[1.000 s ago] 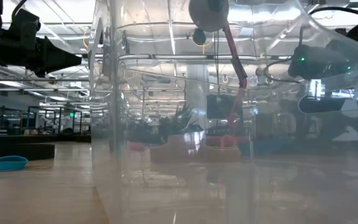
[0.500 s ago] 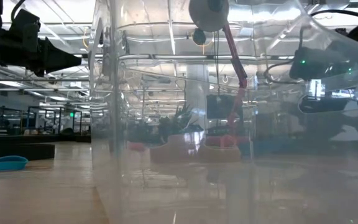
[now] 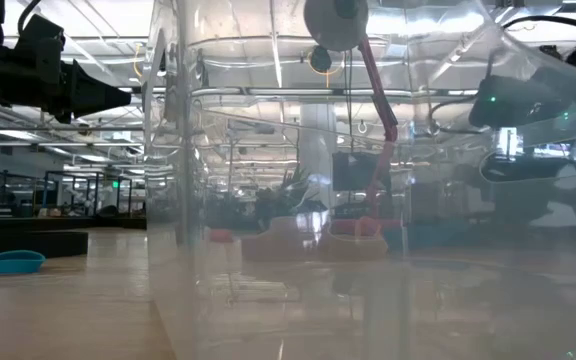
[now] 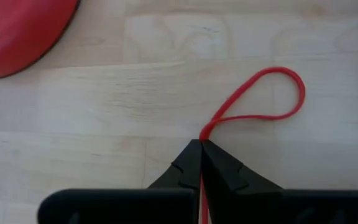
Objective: Pick and place rubber bands into bin
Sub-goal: Put the red rubber band into the transparent container
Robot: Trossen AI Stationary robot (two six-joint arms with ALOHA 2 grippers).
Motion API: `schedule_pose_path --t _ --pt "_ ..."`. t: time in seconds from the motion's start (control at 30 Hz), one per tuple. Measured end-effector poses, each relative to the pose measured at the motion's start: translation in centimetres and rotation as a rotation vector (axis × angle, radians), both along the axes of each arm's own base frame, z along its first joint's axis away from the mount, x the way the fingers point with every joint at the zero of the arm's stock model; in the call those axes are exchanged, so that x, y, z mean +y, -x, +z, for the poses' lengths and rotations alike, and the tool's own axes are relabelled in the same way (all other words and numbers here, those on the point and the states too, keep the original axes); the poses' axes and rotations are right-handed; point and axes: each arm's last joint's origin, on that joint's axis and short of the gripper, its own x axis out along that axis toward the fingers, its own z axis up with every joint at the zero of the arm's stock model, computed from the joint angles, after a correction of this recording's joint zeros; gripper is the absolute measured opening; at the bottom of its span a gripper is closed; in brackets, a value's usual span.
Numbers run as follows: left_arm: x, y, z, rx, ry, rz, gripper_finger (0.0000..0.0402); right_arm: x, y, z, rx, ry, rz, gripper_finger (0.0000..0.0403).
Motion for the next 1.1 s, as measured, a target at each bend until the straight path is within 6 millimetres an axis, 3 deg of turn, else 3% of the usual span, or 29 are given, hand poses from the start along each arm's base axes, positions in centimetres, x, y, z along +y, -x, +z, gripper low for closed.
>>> schedule_pose_path --t 0.13,0.43,0.63,0.87,1.1 --pt "0.0 0.0 0.0 0.0 0.0 -0.001 0.0063 -0.1 -0.9 1.3 -0.177 0.094 0.063 0.0" --pt "0.0 0.0 0.0 0.001 0.0 0.0 0.0063 0.0 -2.9 7.4 -0.71 0.398 0.309 0.0" --pt "0.0 0.0 0.0 0.013 -0.022 0.001 0.0063 1.3 -3.5 10.2 -0.951 0.545 0.638 0.0" --pt "0.0 0.0 0.0 0.014 -0.023 0.0 0.0063 2.9 -4.2 12.3 -1.057 0.589 0.84 0.0" --pt "0.0 0.0 0.0 0.013 -0.023 0.0 0.0063 4.7 -6.0 16.9 -0.97 0.511 1.045 0.0"
